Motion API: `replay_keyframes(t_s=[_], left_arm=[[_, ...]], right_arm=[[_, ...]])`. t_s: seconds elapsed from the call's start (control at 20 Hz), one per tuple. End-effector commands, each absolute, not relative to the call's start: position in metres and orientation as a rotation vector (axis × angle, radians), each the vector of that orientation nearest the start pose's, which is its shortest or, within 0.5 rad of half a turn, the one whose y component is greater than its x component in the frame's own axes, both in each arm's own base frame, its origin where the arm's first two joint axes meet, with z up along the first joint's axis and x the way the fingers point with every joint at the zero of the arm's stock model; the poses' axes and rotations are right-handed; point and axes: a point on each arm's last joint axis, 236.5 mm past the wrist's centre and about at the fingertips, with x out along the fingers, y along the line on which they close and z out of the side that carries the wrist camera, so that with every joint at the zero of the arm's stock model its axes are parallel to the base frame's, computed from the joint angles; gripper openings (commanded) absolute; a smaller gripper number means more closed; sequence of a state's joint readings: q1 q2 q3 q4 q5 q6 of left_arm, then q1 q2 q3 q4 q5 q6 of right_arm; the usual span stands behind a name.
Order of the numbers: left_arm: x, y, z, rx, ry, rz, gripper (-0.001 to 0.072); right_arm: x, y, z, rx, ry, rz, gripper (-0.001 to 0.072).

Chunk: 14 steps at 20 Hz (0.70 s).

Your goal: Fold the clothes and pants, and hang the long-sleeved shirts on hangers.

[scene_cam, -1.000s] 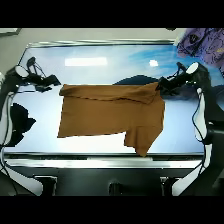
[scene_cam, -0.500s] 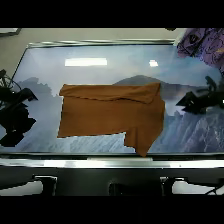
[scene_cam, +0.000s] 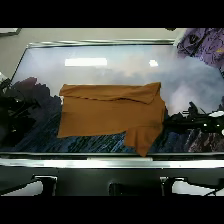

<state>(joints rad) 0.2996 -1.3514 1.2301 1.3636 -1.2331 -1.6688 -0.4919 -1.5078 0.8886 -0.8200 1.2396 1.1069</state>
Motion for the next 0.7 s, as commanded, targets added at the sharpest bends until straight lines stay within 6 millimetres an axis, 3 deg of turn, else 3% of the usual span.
replay_keyframes(t_s=[0.0,0.05,0.1,0.2,0.25,0.45,0.65], left_arm=[[0.379,0.068,0.004,-0.472,1.308,0.197,0.0677],[0.377,0.067,0.004,-0.489,1.317,0.209,0.0678],[0.373,0.067,0.003,-0.514,1.331,0.226,0.0678],[0.369,0.064,0.002,-0.534,1.343,0.211,0.0678],[0.367,0.058,0.0,-0.549,1.345,0.155,0.0678],[0.336,0.028,-0.029,-0.779,1.362,-0.035,0.0677],[0.292,0.01,-0.068,-0.866,1.461,-0.063,0.0677]], right_arm=[[0.327,0.019,-0.107,0.815,1.442,0.303,0.0548],[0.326,0.024,-0.11,0.813,1.456,0.309,0.0537],[0.328,0.026,-0.112,0.804,1.455,0.309,0.0474],[0.331,0.026,-0.11,0.816,1.441,0.306,0.0115],[0.331,0.026,-0.108,0.81,1.437,0.307,0.0033],[0.337,0.024,-0.089,0.782,1.386,0.309,0.0031],[0.332,0.029,-0.071,0.779,1.379,0.333,0.0031]])
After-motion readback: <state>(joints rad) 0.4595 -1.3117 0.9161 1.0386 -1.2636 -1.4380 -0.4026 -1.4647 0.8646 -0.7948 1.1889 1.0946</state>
